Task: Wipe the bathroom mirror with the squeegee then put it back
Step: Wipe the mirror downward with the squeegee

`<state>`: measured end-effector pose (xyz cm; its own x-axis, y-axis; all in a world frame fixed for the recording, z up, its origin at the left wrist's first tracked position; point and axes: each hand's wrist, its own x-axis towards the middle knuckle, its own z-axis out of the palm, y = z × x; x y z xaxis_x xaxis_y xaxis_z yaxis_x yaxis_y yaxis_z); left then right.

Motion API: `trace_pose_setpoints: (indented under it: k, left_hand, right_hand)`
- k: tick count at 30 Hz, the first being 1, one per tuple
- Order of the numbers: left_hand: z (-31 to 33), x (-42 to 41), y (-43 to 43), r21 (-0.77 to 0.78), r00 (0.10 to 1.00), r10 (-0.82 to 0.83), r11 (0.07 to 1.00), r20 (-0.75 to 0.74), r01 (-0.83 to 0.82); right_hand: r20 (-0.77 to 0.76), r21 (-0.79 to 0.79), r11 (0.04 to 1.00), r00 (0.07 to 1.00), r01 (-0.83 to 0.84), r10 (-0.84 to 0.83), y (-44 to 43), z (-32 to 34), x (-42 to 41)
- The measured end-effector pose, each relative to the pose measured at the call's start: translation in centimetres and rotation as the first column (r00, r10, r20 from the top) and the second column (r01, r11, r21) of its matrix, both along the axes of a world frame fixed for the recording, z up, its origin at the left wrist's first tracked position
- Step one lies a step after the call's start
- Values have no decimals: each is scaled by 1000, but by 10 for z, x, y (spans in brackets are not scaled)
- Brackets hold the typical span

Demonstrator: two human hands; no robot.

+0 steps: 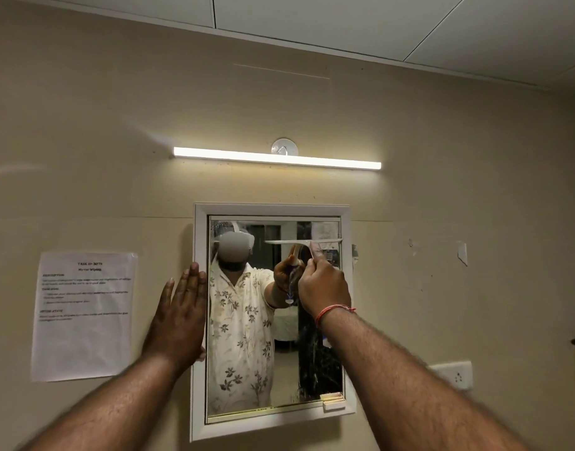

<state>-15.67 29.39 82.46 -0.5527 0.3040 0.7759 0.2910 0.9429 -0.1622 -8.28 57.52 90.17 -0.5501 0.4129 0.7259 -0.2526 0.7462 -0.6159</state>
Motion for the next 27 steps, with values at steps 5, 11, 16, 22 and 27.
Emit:
trace_pose_setpoints:
  k: [5,11,16,22,27]
  left_hand:
    - [-25,8,3,26,998,-55,998,31,54]
    - [-45,10,4,63,991,-95,994,98,89]
    - [-73,12,3,60,980,-128,991,154,120]
    - [-92,11,4,54,967,-159,987,197,151]
    - [-111,11,2,49,958,-171,985,230,164]
  right_hand:
    - [41,-11,1000,999,-3,4,0,-21,1]
    - [81,-29,999,997,23,-20,0,-52,0]
    - [140,-9,999,989,41,-39,0,-83,7]
    - [205,-4,999,978,43,-41,-2,-131,12]
    - [292,15,998,955,59,-60,-2,-186,20]
